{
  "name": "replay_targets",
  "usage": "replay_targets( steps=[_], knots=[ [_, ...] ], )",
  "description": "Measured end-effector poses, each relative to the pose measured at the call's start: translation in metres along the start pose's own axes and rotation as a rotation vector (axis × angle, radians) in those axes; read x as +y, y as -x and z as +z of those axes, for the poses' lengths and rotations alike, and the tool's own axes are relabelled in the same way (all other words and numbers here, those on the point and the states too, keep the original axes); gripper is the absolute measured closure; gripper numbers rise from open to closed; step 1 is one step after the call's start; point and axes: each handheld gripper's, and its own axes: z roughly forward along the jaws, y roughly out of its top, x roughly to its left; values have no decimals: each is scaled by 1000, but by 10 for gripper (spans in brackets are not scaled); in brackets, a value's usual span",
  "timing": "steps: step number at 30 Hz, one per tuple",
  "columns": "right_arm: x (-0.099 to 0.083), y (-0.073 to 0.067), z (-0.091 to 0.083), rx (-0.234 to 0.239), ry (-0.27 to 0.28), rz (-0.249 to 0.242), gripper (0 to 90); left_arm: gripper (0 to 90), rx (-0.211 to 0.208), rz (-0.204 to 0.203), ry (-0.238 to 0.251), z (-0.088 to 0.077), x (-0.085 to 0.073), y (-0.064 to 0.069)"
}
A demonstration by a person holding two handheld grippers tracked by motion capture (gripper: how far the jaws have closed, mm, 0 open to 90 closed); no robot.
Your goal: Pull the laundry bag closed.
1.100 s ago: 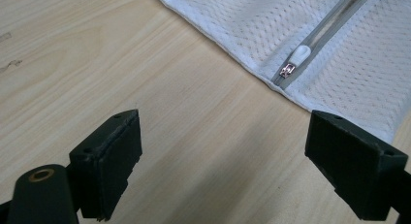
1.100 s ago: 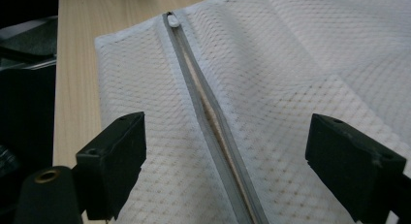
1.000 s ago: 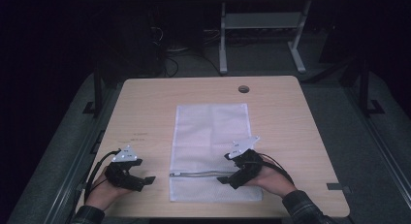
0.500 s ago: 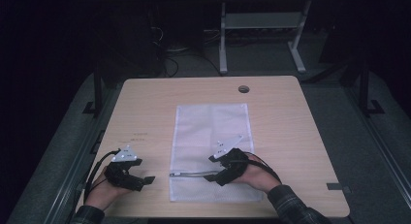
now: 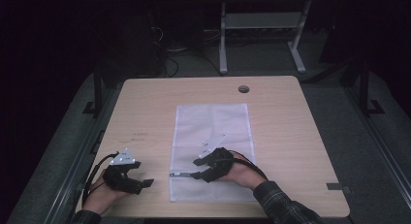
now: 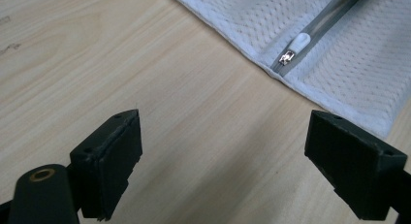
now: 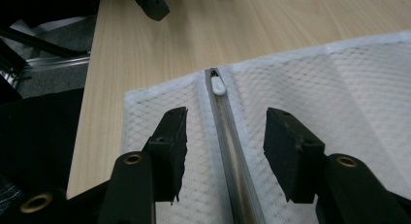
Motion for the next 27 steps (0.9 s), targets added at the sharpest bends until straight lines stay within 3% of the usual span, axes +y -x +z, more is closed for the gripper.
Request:
replay_targets(
  steps=[15, 22, 27],
  knots=[
    [19, 7, 32, 31, 12, -12, 578, 127, -1, 0, 2, -1, -3, -1],
    [23, 7, 49, 44, 1, -27, 613, 128, -2, -1, 6, -1, -2, -2],
    [23, 7, 61, 50, -37, -42, 646, 128, -5, -1, 6, -1, -2, -2]
  ],
)
